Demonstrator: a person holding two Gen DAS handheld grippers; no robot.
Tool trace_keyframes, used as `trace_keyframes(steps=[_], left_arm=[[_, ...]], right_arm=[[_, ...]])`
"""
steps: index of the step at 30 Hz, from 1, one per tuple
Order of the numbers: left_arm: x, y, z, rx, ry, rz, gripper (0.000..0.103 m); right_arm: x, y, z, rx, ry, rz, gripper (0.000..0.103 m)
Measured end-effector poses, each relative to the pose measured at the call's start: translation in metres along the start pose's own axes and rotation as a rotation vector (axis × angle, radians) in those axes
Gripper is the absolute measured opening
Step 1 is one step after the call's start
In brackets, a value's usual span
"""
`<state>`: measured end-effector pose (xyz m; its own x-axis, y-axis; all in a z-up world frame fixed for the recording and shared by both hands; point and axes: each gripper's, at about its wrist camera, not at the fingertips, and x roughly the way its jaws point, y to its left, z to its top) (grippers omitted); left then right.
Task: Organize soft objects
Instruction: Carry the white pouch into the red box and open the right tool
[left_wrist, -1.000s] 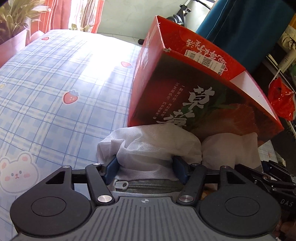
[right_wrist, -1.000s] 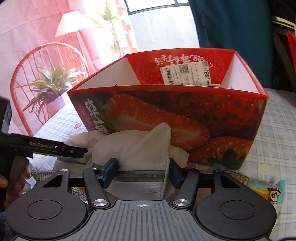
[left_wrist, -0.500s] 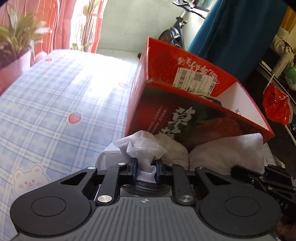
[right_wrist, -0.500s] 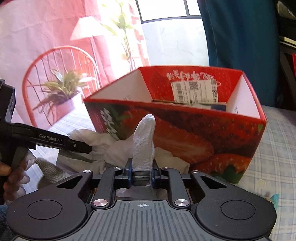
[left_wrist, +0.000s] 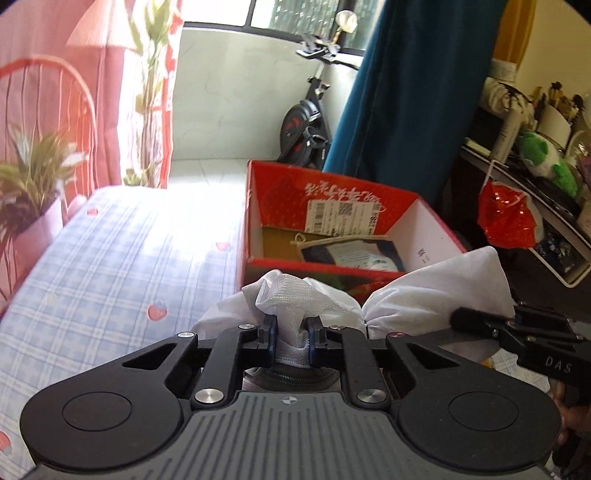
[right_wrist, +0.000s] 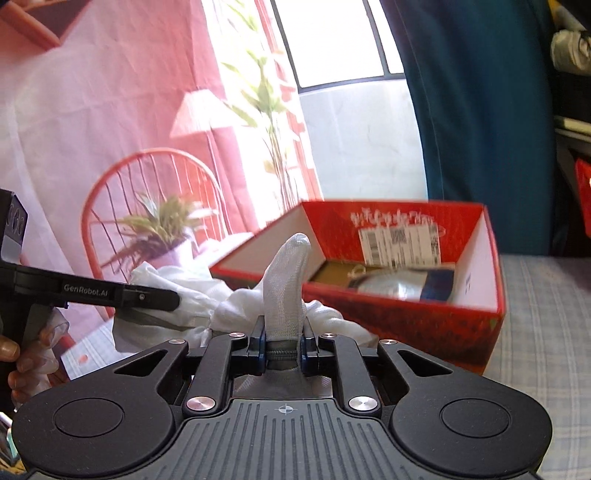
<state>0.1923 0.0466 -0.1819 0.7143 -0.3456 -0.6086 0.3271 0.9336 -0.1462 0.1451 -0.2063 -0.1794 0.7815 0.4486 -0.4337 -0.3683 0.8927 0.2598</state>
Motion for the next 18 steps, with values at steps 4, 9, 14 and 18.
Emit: trace_keyframes(steps=[4,9,14,18], left_arm=[[-0.016,-0.012,0.021,0.065,-0.04,-0.023,0.012],[-0.012,-0.029,0.048,0.114,-0.084,-0.051,0.009],[0.01,-0.038,0.063,0.105,-0.096,-0.051,0.006],[0.02,-0.039,0.076,0.088,-0.109,-0.059,0.006]], right_arm=[[-0.011,-0.004,0.021,-0.021,-0.031,0.013,0.011],[-0.016,-0.008,0.052,-0.077,-0.066,-0.006,0.009],[-0.015,-0.017,0.071,-0.098,-0.098,-0.022,0.008],[-0.014,-0.027,0.084,-0.1,-0.104,-0.027,0.008]])
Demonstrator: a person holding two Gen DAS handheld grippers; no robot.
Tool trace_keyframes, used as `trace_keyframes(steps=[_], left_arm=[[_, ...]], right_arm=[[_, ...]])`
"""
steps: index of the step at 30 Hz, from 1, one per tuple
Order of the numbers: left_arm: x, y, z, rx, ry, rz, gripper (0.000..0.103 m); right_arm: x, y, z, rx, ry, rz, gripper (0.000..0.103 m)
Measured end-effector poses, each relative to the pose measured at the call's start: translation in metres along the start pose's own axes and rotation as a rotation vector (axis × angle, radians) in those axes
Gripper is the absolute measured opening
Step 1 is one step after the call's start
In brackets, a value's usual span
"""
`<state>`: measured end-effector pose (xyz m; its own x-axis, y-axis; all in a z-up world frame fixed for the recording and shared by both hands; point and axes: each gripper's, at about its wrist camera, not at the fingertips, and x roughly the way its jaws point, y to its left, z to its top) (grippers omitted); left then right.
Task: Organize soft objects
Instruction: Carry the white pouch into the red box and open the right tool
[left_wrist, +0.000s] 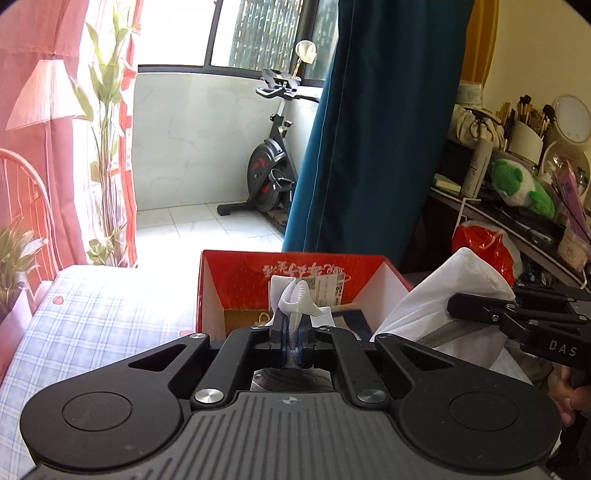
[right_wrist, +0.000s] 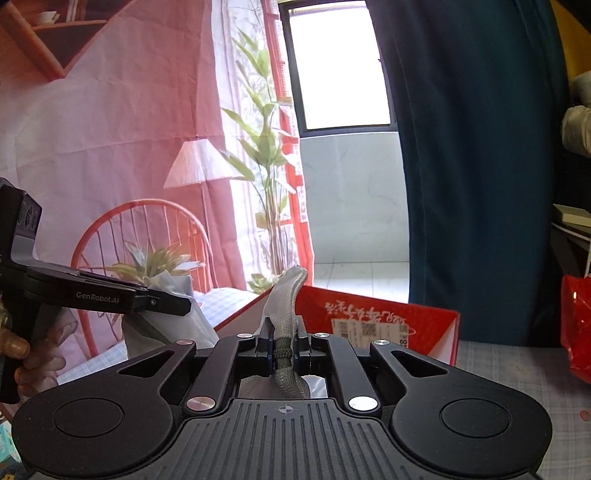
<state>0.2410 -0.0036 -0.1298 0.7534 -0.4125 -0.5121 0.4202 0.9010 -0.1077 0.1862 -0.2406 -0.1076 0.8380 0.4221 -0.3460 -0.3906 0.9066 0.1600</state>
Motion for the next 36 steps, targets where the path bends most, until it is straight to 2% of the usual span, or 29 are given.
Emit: trace_keyframes(steps=[7,15,18,23,29,33,35,36], left_arm=[[0.03,-0.002,0.038,0.019,-0.027,0.015,0.006],[0.084,0.006,0.068,0.015,-0.034,0.044,0.006],[0.114,0.009,0.073,0.032,-0.004,0.039,0.006],[0.163,0.022,0.075,-0.004,0.066,0.037,0.006],[0.203,0.026,0.066,0.014,0.152,0.023,0.007],[0.214,0.021,0.058,0.102,0.221,0.049,0.022],[0.208,0.022,0.056,0.136,0.213,0.063,0.047],[0.202,0.024,0.057,0.138,0.201,0.065,0.052]], right_arm=[[0.023,-0.014,0.03,-0.057,0.013,-0.021,0.008],[0.071,-0.046,0.057,-0.143,0.088,-0.071,0.008],[0.099,-0.064,0.058,-0.182,0.105,-0.098,0.008],[0.148,-0.088,0.048,-0.164,0.192,-0.143,0.008],[0.18,-0.103,0.029,-0.16,0.274,-0.188,0.008],[0.194,-0.108,0.016,-0.15,0.358,-0.233,0.012],[0.195,-0.107,0.013,-0.133,0.377,-0.252,0.018],[0.193,-0.106,0.013,-0.129,0.378,-0.262,0.023]])
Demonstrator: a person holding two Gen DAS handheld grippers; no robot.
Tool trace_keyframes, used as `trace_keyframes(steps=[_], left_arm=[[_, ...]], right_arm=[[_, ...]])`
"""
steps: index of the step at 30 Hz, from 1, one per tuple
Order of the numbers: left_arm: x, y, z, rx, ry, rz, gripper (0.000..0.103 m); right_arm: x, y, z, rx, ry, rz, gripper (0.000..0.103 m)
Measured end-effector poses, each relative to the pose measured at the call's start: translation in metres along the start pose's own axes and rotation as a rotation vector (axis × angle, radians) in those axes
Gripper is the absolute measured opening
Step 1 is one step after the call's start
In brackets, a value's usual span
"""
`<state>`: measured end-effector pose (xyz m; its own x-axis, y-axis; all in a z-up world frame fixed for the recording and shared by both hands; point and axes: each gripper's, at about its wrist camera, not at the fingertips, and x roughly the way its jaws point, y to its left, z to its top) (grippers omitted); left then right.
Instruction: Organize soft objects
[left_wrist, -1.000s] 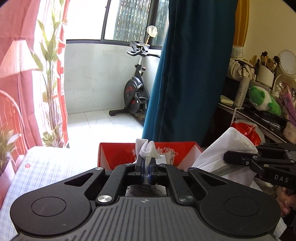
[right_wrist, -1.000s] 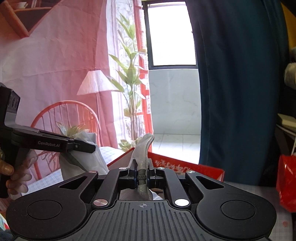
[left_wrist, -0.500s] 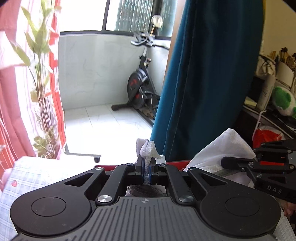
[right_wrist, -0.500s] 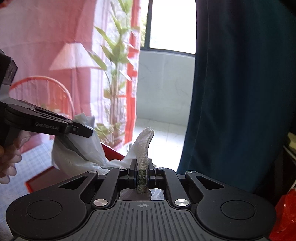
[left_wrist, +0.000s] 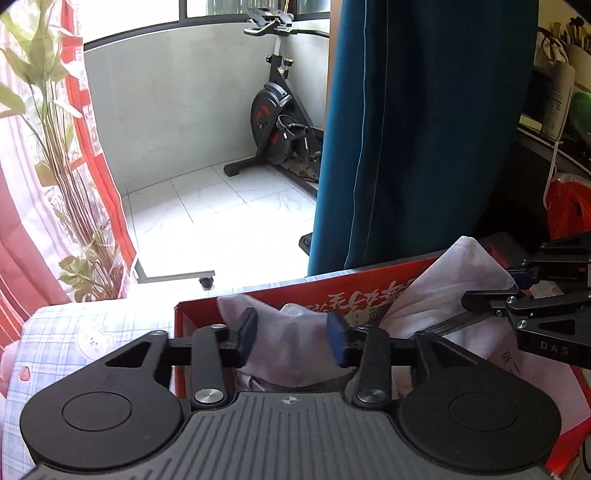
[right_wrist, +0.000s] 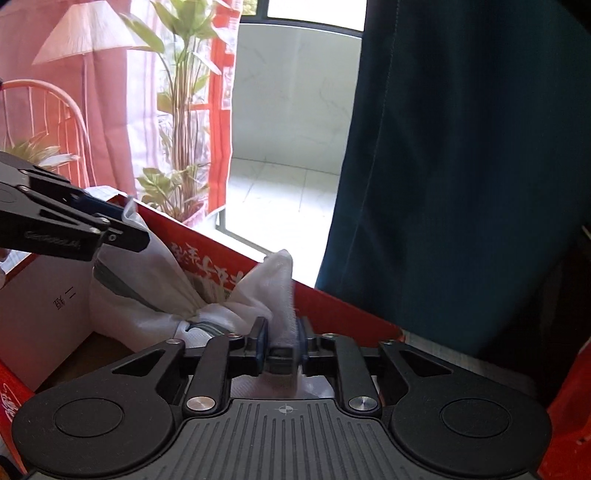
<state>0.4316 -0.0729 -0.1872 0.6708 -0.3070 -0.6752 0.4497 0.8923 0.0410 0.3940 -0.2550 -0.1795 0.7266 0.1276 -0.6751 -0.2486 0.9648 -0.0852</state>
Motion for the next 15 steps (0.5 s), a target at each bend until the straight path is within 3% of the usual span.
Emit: trace_keyframes(steps=[1,4,7,15], left_arm=[[-0.008,0.004,0.0,-0.005,-0.01,0.003,0.056],[-0.025,0.011,0.001,-0.028,-0.023,0.017,0.058],[-0.046,0.01,-0.001,-0.041,-0.041,0.033,0.062],[-0.106,-0.006,-0.025,-0.077,-0.074,0.027,0.068]], right_arm=[[-0.003,0.001,-0.001,0.003,0.002,-0.011,0.029],[-0.016,0.001,-0.001,0.031,-0.003,-0.034,0.039],[-0.035,0.002,-0.004,0.065,-0.023,-0.036,0.045],[-0.088,0.016,-0.025,0.108,-0.055,0.018,0.045]])
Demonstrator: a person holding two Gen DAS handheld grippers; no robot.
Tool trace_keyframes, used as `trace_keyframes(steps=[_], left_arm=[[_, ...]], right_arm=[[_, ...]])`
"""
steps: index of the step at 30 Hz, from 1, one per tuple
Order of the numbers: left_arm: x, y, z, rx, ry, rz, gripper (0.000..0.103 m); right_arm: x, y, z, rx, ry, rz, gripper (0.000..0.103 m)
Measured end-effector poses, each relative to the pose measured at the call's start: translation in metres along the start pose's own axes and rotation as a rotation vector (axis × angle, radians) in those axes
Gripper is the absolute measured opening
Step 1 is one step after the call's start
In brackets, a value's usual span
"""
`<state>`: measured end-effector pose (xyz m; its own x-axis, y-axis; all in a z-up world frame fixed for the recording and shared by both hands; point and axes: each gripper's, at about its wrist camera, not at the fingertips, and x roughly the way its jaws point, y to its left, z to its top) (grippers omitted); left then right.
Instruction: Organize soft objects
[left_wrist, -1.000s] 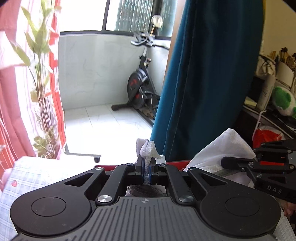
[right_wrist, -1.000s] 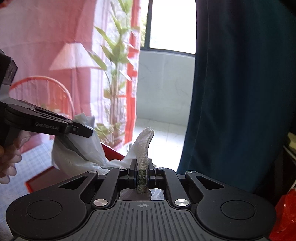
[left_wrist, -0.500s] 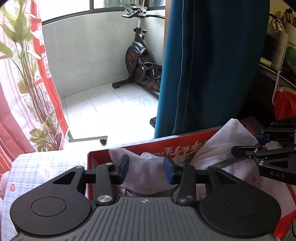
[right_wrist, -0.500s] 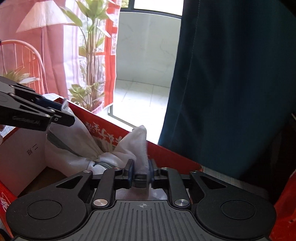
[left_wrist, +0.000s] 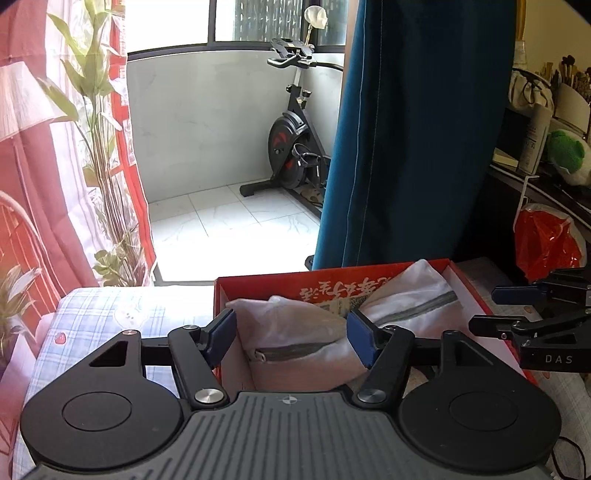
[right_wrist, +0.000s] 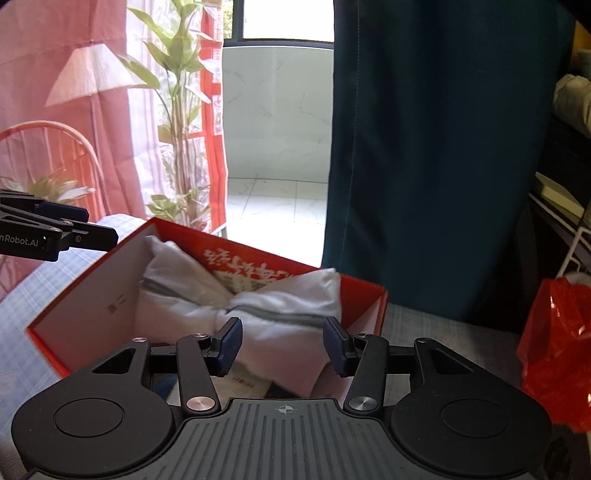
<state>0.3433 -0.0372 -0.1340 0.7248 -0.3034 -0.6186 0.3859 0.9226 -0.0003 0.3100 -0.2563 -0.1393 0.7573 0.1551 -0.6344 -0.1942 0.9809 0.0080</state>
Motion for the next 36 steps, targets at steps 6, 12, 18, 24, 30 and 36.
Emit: trace_keyframes(steps=[6,12,18,24,30,36], left_arm=[[-0.047,-0.011,-0.045,-0.035,0.013,0.006,0.068],[-0.076,-0.012,-0.094,-0.065,0.06,-0.021,0.068],[-0.088,-0.014,-0.137,-0.155,0.093,-0.061,0.067],[-0.096,-0.026,-0.176,-0.199,0.155,-0.113,0.059],[-0.101,-0.033,-0.202,-0.24,0.185,-0.148,0.057],[-0.089,-0.037,-0.222,-0.257,0.255,-0.181,0.054]], right_arm=[[-0.04,0.024,-0.028,0.021,-0.05,0.073,0.045],[-0.068,0.049,-0.067,0.01,-0.08,0.136,0.045],[-0.081,0.062,-0.113,0.043,-0.068,0.151,0.045],[-0.094,0.075,-0.159,0.053,-0.023,0.164,0.045],[-0.107,0.087,-0.193,0.064,0.004,0.168,0.045],[-0.103,0.093,-0.213,0.072,0.077,0.197,0.04]])
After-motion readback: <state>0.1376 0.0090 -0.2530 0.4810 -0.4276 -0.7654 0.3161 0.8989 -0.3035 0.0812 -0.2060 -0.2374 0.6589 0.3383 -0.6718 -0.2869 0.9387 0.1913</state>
